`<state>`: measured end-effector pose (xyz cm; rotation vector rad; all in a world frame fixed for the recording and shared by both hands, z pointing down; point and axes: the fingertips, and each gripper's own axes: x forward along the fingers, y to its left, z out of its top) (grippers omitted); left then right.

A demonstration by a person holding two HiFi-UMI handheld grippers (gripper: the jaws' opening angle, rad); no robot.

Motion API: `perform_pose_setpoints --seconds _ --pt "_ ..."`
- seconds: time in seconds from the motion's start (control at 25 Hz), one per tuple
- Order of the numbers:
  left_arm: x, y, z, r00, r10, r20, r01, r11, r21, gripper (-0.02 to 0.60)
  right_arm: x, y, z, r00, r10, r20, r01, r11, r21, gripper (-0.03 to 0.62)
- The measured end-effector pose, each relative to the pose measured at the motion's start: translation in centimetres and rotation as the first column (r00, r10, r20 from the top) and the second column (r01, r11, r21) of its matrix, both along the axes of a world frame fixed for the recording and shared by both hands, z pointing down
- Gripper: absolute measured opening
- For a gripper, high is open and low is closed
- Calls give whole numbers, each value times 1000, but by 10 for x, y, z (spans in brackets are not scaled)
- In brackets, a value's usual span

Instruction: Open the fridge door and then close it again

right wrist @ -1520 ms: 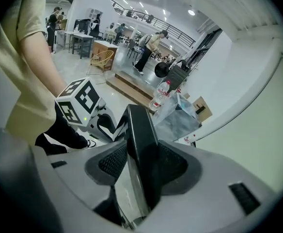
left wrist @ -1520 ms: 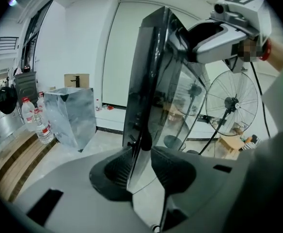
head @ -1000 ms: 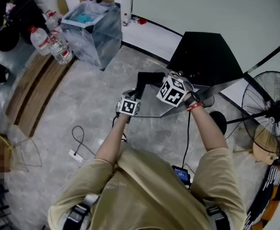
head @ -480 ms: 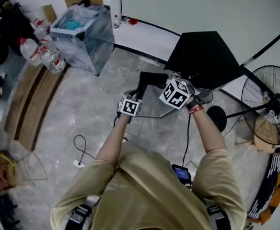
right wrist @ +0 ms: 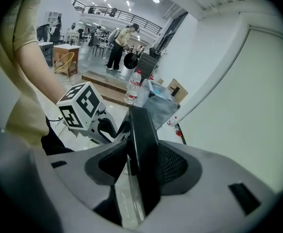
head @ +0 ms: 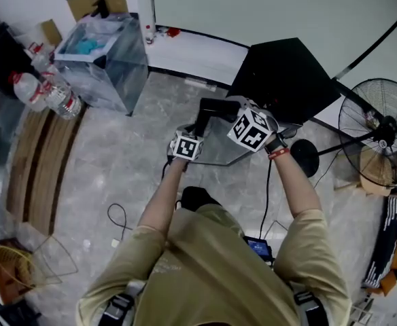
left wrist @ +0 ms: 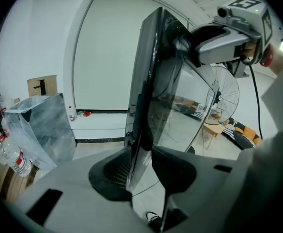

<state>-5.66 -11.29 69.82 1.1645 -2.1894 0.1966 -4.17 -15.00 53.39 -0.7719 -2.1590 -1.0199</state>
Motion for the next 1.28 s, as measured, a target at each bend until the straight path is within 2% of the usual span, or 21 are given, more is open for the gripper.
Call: perform_pose_setpoints --seconds 0.56,0.72,0.88,1.12,1.28 --pt "-57 -24 1 994 107 -3 -107 994 -21 140 -51 -27 -1 988 145 46 -143 989 -32 215" --pt "-74 -43 -3 983 180 -21 -180 984 2 141 -69 -40 -2 980 190 60 -188 982 -31 215" --pt "-94 -57 0 973 231 -23 -231 973 -8 141 -86 -54 -2 966 245 79 -244 970 -26 215" --pt "-117 -80 0 958 286 -35 -286 958 -13 141 -107 -74 -1 944 318 84 -317 948 -27 215" --pt "-138 -98 0 949 314 -16 -314 949 -6 141 -123 -90 -2 928 357 109 -357 934 -20 216"
